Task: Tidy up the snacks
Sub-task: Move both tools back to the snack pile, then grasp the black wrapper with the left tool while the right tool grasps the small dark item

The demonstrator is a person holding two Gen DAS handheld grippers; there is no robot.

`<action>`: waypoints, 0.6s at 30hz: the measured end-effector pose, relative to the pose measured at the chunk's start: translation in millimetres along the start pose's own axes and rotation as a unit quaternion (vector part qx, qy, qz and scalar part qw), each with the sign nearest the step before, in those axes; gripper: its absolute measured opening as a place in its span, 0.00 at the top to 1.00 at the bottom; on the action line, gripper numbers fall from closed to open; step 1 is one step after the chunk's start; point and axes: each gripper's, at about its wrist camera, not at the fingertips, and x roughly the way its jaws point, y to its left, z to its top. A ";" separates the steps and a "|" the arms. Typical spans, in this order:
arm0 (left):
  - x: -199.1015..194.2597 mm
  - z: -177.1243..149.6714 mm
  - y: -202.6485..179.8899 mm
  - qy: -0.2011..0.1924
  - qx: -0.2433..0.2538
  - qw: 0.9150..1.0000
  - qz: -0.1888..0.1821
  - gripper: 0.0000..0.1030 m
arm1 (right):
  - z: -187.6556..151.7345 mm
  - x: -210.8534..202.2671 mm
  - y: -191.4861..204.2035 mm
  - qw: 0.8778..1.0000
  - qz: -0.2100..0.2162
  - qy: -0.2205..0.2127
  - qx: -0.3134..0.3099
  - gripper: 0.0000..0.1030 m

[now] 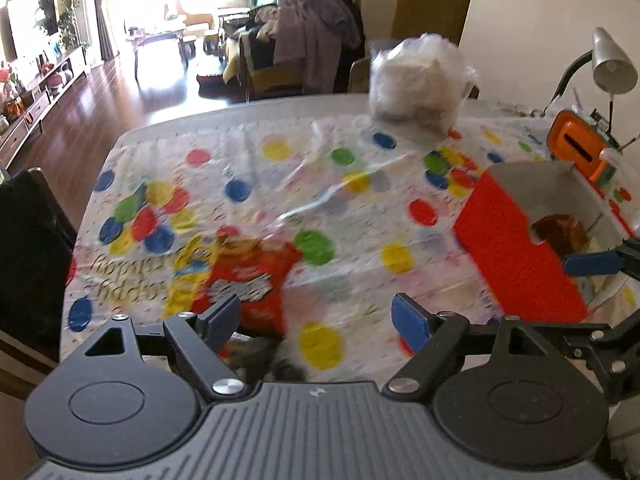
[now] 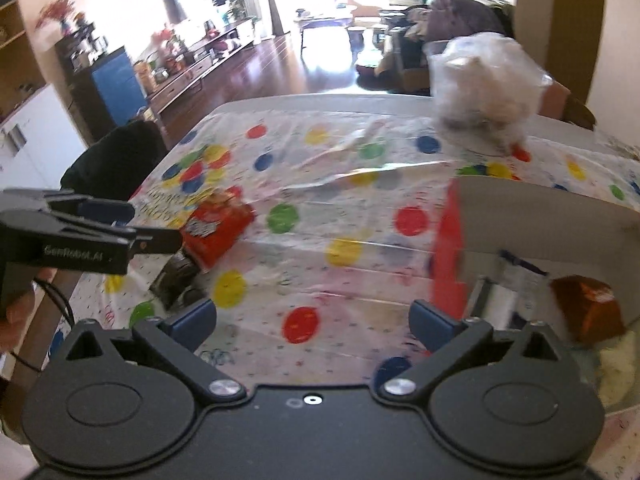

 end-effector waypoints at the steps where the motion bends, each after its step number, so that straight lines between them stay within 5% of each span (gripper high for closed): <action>1: 1.9 -2.4 7.4 0.005 0.001 1.000 -0.001 0.20 | 0.0 4.2 8.5 1.000 0.002 0.001 -0.012 0.00; 18: 63.9 -32.5 69.4 0.090 -0.004 0.996 -0.024 0.20 | -5.9 83.8 81.8 0.993 0.014 0.072 -0.090 0.02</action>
